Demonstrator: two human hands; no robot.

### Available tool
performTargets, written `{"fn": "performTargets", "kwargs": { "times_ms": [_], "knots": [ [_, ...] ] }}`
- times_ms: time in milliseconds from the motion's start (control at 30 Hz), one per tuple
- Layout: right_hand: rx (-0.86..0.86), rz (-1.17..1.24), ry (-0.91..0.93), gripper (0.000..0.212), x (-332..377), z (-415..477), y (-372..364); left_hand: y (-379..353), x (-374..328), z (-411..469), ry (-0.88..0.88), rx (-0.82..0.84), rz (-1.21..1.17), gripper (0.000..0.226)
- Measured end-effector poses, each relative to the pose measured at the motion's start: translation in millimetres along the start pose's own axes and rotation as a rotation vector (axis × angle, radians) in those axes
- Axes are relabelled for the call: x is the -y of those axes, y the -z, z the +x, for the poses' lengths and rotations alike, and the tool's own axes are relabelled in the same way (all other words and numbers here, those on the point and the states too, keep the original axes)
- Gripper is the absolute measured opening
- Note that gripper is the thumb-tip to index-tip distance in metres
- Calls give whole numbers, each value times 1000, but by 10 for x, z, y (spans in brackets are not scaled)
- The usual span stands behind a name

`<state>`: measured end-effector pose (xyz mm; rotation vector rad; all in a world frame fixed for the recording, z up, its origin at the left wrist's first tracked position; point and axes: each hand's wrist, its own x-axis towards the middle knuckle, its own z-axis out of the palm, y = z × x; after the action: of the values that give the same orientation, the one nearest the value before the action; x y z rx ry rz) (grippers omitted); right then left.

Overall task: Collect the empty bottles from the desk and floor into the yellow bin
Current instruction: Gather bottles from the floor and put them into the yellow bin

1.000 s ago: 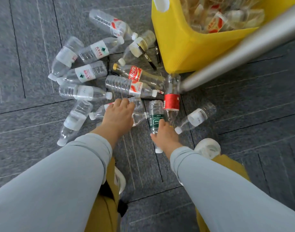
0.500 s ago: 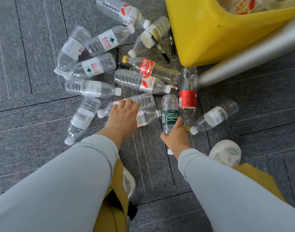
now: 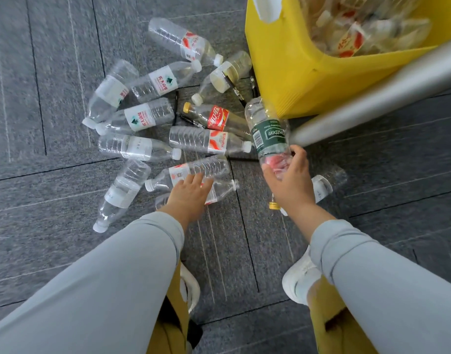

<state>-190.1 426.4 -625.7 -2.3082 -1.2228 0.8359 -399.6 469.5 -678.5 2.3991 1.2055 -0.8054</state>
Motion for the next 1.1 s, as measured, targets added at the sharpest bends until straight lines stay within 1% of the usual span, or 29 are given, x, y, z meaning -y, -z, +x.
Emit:
{"fn": "performTargets", "kwargs": {
  "times_ms": [233,400,500,600,767,833,900,1100],
  "knots": [
    [38,7,49,70,-44,68,-184,-252,-63,206,14,68,21,77],
    [51,3,121,69,0,38,-264,-377,-130,261,22,53,102,92],
    [63,-16,145,69,8,33,-195,-325,-170,268,-8,22,117,93],
    [52,-31,148,71,69,31,-57,-101,-156,236,-25,-33,43,90],
    [-6,-51,147,69,371,-80,240,513,-5,-19,-82,-171,-198,92],
    [-30,-55,169,66,511,-174,376,740,42,-186,-65,-277,-285,90],
    [-63,-44,176,64,624,-279,511,940,83,-345,-28,-372,-321,87],
    [-148,-63,148,64,840,-576,851,1469,171,-693,48,-502,-378,76]
  ]
}}
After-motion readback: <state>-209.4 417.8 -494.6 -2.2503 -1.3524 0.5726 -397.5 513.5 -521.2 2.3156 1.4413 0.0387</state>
